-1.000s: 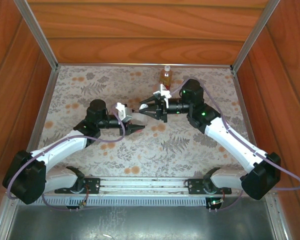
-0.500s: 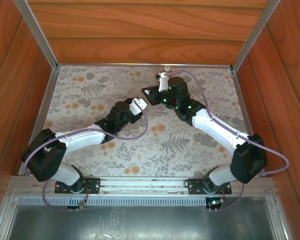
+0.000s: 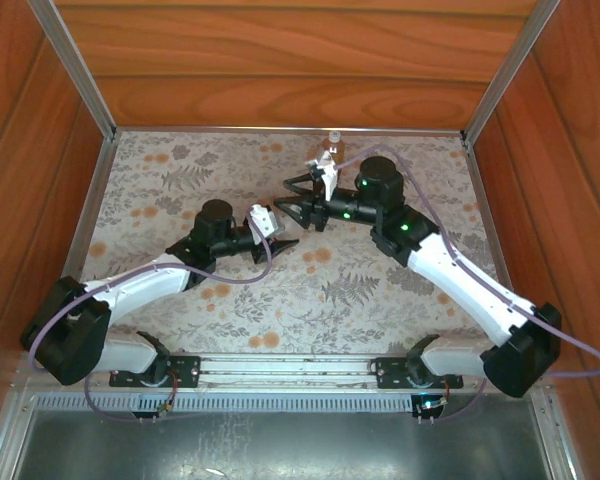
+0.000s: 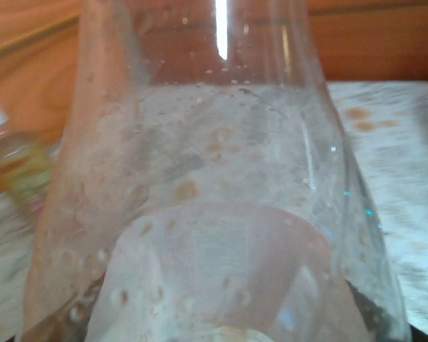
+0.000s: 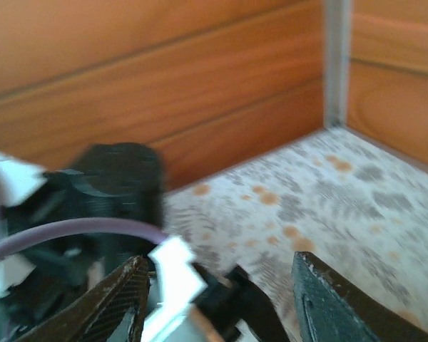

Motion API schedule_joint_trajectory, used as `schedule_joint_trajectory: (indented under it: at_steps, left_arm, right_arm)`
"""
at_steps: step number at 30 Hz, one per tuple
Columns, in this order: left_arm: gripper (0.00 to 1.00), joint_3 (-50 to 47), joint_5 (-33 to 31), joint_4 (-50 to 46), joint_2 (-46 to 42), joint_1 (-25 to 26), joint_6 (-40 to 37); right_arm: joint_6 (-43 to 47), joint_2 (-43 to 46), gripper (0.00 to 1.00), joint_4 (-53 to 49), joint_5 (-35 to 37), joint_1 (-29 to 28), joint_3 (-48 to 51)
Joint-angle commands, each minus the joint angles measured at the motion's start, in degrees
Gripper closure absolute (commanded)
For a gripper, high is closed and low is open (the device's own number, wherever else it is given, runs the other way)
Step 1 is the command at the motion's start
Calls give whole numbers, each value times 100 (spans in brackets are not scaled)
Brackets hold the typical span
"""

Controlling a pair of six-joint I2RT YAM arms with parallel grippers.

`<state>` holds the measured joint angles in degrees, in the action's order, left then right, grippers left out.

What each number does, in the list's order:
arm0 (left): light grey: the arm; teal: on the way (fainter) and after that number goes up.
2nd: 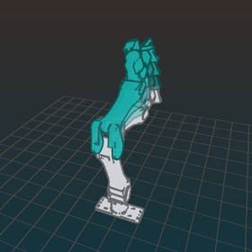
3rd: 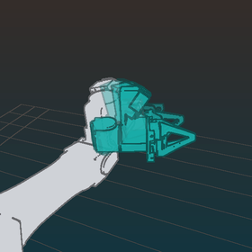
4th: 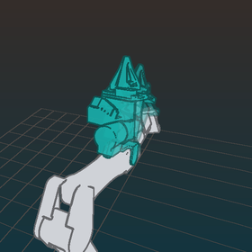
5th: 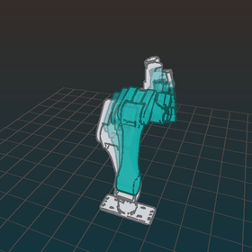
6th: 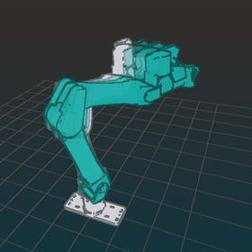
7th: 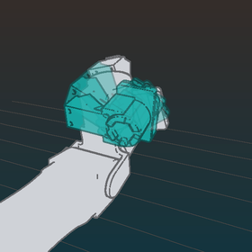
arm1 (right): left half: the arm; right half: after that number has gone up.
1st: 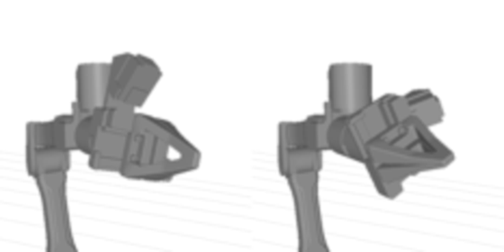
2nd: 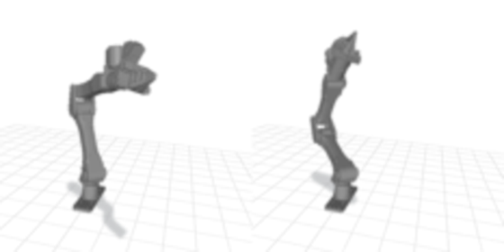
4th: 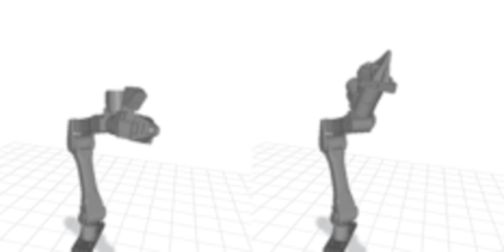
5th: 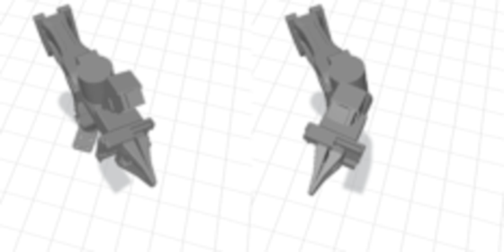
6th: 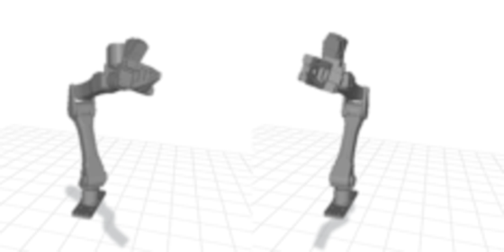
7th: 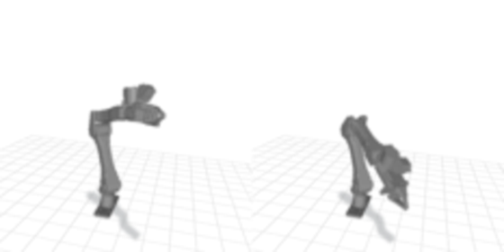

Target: Screw on the bottle caps

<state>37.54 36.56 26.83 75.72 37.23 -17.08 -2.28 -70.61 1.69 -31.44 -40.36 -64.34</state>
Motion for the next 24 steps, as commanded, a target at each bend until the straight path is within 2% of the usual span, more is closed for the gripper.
schedule_joint_trajectory:
  at_steps: [1,5,11,14,17,20,22,24]
  left_arm:
    - [44,16,2170,-94,-215,-116,309]
    - [44,50,2748,-99,-318,-151,381]
    - [44,96,3030,-108,-361,-156,412]
    - [44,104,3001,-108,-344,-155,434]
    - [44,100,2899,-118,-310,-180,391]
    - [44,68,2366,-124,-354,-190,274]
    - [44,52,1530,-123,-415,-194,162]
    - [44,115,438,-117,-429,-123,138]
  right_arm:
    - [854,293,38,-488,-1034,-47,-13]
    - [1260,407,38,-1142,-1289,-44,-187]
    - [1459,359,40,-1476,-1449,-45,-225]
    - [1435,327,50,-1406,-1413,-44,-211]
    - [1315,295,71,-1225,-1382,-47,-176]
    - [1184,233,84,-1163,-1293,-49,-197]
    - [1036,184,88,-1059,-906,-49,-168]
    - [694,125,89,-803,-81,-47,-99]
